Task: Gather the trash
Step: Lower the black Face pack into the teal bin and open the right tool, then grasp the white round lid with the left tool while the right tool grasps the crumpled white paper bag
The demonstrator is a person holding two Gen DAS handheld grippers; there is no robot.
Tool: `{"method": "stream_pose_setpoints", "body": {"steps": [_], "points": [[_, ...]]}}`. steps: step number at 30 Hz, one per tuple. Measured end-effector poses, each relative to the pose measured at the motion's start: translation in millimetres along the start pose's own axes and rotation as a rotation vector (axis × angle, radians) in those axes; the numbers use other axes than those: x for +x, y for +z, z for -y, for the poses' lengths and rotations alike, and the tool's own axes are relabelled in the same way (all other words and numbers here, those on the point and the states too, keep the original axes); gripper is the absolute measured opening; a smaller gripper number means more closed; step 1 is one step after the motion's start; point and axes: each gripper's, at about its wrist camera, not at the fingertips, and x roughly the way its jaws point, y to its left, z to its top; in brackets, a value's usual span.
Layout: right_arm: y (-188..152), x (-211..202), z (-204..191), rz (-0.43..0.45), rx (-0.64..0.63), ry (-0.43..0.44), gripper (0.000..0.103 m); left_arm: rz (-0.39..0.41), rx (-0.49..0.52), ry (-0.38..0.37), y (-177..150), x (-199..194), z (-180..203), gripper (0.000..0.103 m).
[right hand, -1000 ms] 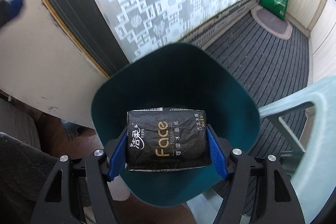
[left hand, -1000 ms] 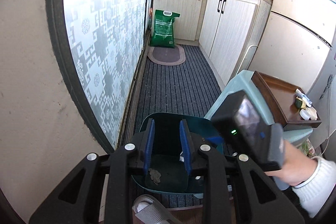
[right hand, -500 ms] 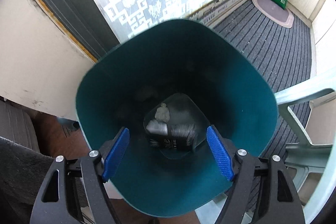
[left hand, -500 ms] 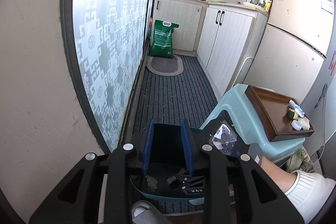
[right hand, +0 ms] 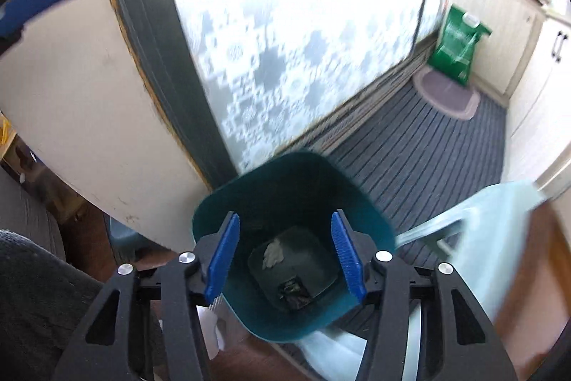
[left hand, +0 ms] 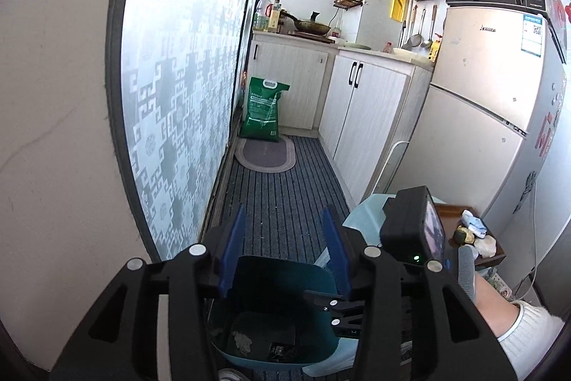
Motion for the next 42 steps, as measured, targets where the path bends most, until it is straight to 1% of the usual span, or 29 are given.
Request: {"method": "stream_pose_setpoints", "body": {"steps": [5,10,15,19,23,30,35,37,38,42], "points": [[-2,-44,30,0.063,0.034,-0.05,0.051,0.012,0.024,-0.034,8,2,30,0.052],[-20,-84,73,0.099,0.097,-0.107,0.051,-0.019,0.059,-0.09,7,18,68,0.053],[-39,-120,110,0.13,0.155,-0.164,0.051,-0.049,0.12,-0.154,1,30,107,0.056],[-56,-145,135,0.148,0.192,-0.185,0.051,-0.088,0.145,-0.219,-5,43,138,0.058],[-74,-170,158,0.167,0.228,-0.208,0.051,-0.12,0.174,-0.261,-15,57,165,0.06],[-105,-198,183,0.173,0.266,-0.232,0.051,-0.193,0.216,-0.334,-32,85,211,0.062],[-124,-212,196,0.162,0.288,-0.245,0.051,-0.244,0.261,-0.358,-47,104,242,0.064],[-132,-215,201,0.153,0.295,-0.249,0.053,-0.27,0.286,-0.355,-55,114,256,0.067],[-136,-217,204,0.152,0.3,-0.251,0.055,-0.282,0.297,-0.351,-58,118,261,0.068],[-152,-225,215,0.146,0.326,-0.235,0.056,-0.338,0.334,-0.342,-72,138,282,0.068]]}}
